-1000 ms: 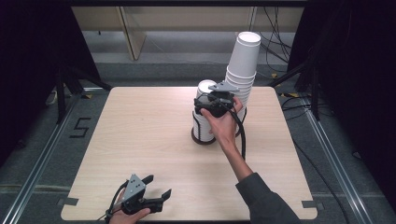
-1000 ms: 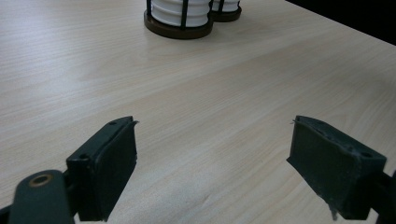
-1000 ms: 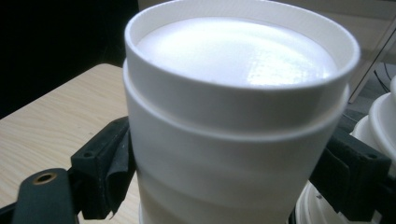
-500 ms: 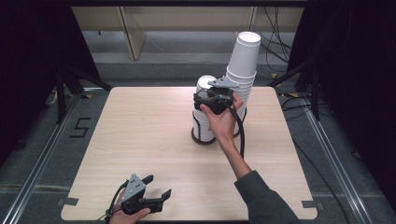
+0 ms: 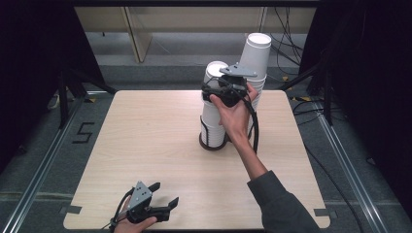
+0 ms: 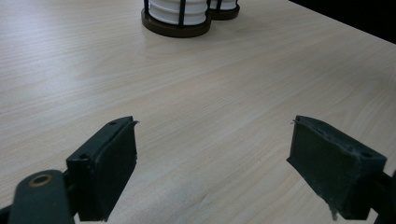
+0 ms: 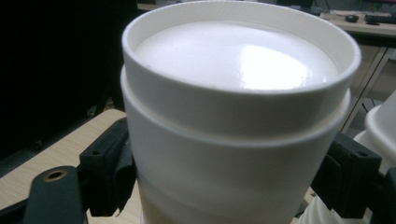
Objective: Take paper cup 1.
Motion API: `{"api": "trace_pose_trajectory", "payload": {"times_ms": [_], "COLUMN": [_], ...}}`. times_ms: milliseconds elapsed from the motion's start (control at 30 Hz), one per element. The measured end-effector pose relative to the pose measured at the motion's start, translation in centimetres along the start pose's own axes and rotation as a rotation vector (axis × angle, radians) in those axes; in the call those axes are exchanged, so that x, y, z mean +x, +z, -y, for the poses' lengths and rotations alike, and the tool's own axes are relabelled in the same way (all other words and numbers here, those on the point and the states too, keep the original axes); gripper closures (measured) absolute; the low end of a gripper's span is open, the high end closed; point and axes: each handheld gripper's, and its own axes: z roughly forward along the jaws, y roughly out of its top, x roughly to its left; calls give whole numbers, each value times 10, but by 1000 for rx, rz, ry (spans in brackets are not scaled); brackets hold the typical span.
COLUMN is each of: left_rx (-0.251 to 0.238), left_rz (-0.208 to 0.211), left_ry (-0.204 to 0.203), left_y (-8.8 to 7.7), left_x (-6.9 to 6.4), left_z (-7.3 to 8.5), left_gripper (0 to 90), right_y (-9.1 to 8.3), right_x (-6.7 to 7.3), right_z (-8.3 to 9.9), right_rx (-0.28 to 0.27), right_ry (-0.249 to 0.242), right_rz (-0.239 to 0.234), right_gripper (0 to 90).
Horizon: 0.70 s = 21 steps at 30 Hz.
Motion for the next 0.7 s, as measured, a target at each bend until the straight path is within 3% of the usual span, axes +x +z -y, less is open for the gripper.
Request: {"api": "trace_pose_trajectory", "payload": {"times_ms": [167,333,433,533,700], "left_rx": [0,2,0,1,-2], "left_rz": [3,-1,-2,-3,-3], "left_ry": [5,4,-1,-1,-6], "left_y": [0,0,0,0,0], "left_x": [0,0,0,0,1], "left_z": [0,0,0,0,0], "left_gripper": [144,144,144,144,144], "right_y": [-7,-16,-26,-32,-55], "right_x": [-3,-4,-4,-4,1], "right_z": [-12,-16,-14,-11,2], "right_rx": [-13,-27,-25,-25,-23], "right_ry": [-18,-5,-6,-18,-39], "right_rz": [-14,-34,-77,-90,-171], "right_gripper": [193,192,192,193,192]}}
